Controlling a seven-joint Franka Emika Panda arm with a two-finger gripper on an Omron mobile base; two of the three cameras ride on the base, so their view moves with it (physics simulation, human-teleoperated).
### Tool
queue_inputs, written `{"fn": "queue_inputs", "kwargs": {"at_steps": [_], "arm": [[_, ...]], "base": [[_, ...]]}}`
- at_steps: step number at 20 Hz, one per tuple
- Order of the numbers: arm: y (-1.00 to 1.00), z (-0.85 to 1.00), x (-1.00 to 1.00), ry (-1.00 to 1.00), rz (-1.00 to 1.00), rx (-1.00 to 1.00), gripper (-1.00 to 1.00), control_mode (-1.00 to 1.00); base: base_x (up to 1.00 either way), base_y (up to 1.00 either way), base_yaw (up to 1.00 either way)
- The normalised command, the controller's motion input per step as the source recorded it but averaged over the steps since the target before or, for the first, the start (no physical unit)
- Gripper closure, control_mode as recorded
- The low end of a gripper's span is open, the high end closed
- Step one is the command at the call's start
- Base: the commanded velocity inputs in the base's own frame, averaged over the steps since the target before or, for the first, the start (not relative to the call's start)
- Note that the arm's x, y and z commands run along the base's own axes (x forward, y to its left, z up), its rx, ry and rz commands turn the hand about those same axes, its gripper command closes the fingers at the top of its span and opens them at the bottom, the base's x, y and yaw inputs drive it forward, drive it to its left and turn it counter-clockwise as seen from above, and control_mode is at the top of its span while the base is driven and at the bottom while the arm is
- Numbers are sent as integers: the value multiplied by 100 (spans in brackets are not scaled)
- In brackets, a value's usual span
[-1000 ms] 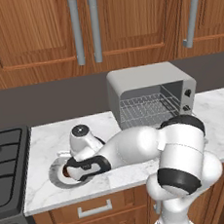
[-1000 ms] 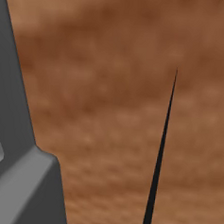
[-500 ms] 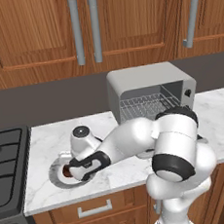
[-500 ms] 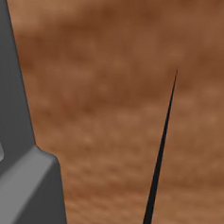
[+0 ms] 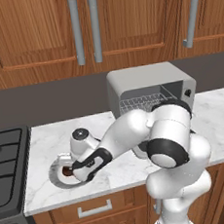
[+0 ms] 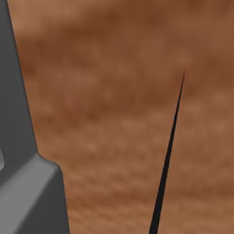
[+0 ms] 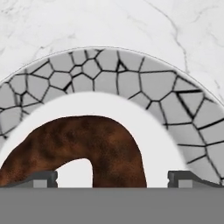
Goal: Pick up the bagel from the plate, place it on the toaster oven rack, close the door, and set the timer.
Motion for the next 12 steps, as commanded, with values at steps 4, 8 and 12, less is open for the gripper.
{"fn": "queue_inputs", "kwargs": {"at_steps": [4,8,12], "arm": [[17,-38,0,2,0,0,100,-100],[1,-32,0,0,0,0,100,-100],[0,-19,-8,-3,0,1,100,-100]], "base": [[0,0,0],[0,0,0],[0,0,0]]}}
